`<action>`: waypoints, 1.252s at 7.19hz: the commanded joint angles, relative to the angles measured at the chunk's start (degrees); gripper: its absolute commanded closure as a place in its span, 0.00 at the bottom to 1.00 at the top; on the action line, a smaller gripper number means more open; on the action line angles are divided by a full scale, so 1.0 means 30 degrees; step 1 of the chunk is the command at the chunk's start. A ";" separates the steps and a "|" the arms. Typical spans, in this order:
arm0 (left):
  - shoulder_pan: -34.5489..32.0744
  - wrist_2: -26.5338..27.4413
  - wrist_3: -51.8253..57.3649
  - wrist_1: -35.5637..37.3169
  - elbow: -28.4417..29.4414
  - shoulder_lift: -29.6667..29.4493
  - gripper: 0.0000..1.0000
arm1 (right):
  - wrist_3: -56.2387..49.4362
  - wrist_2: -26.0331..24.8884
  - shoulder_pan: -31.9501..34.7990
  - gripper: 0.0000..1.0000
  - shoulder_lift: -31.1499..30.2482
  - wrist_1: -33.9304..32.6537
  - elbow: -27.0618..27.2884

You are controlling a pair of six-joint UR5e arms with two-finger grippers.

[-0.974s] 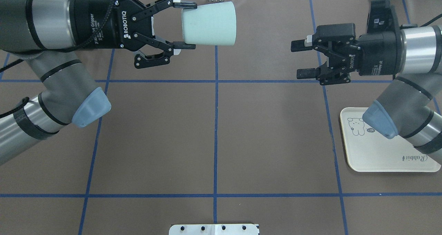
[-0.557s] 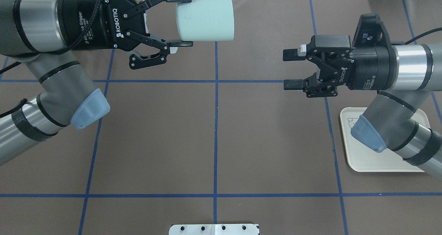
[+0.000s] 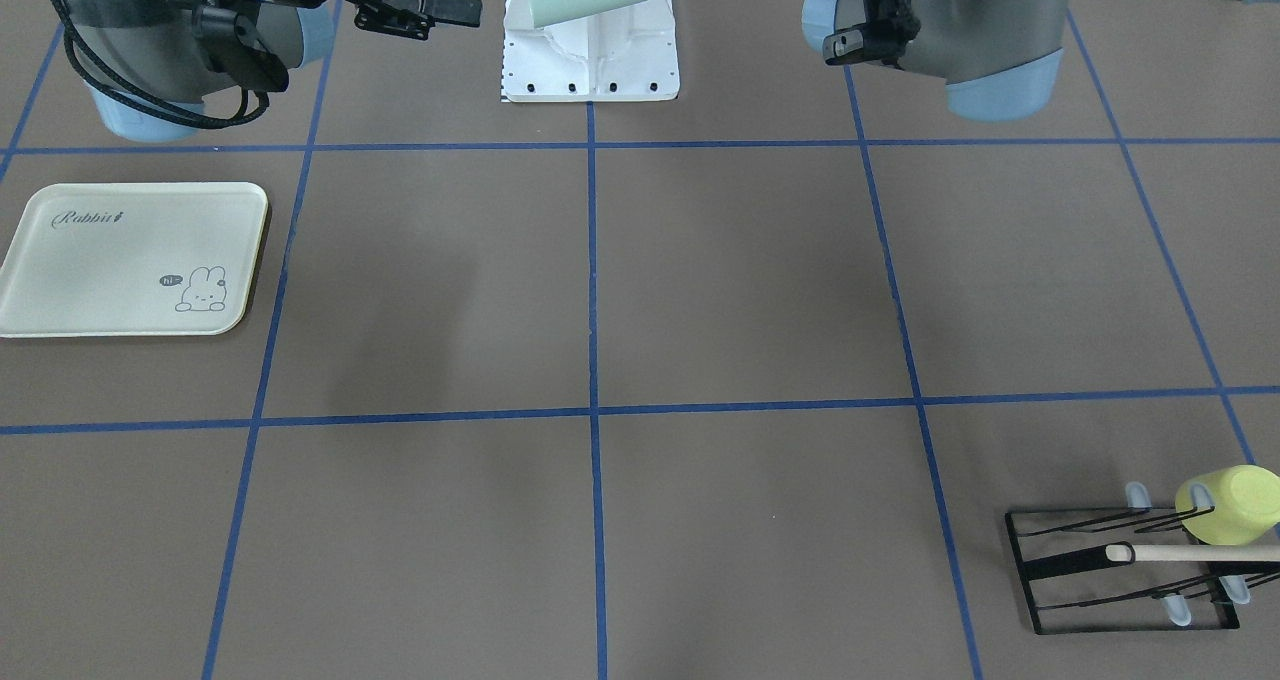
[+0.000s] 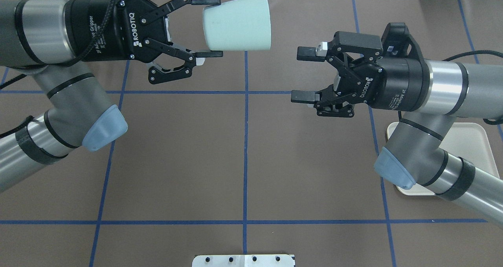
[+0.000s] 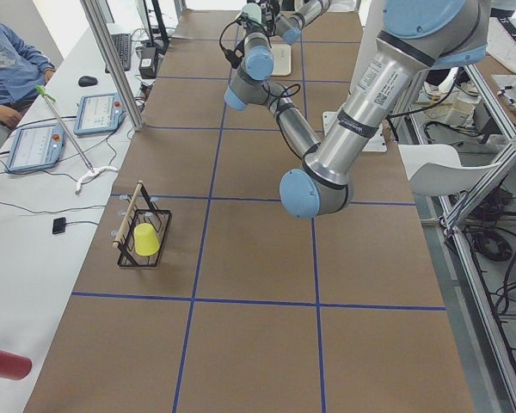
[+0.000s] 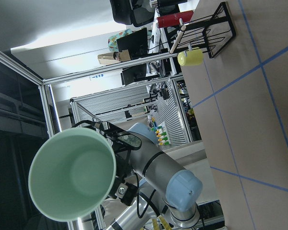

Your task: Left arm grabs green cup and hands to right arm on tray

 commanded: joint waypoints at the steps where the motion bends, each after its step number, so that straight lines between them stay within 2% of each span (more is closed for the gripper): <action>1: 0.0139 0.0001 -0.0153 -0.0001 -0.0253 0.0021 1.00 | 0.0134 -0.0281 -0.0188 0.08 0.0218 0.0002 -0.0083; 9: 0.1339 0.0616 -0.0448 -0.0030 -0.0518 -0.0008 1.00 | 0.0134 -0.0632 -0.0862 0.09 0.0540 0.0002 -0.0083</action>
